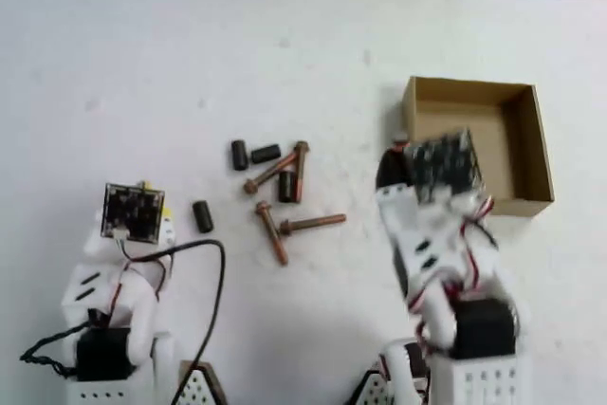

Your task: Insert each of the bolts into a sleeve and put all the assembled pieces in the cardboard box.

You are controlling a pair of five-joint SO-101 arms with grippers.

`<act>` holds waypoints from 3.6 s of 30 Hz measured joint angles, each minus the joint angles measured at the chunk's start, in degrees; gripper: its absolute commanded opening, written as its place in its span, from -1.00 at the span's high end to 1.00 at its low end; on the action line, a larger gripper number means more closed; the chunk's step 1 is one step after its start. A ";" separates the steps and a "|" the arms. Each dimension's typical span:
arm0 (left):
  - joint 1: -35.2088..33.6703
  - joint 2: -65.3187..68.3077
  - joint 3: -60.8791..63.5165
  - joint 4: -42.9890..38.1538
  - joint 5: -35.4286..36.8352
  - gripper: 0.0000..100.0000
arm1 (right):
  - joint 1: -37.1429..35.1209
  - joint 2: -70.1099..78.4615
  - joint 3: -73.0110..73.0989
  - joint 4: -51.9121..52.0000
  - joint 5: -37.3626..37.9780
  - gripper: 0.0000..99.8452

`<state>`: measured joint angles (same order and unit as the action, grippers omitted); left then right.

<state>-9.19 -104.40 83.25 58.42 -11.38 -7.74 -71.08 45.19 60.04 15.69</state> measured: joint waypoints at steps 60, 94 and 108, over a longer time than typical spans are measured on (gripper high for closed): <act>0.00 0.35 8.18 -5.54 0.00 0.95 | 15.47 89.49 -33.41 -21.19 7.47 0.57; 0.00 0.35 9.41 -5.63 0.00 0.95 | -1.93 48.62 -34.37 11.08 7.56 0.87; 0.00 0.35 9.41 -5.63 0.00 0.95 | -13.36 38.33 -22.24 12.13 7.56 0.87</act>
<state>-9.19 -104.04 92.66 52.79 -11.38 -21.10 -32.75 22.95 72.18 23.25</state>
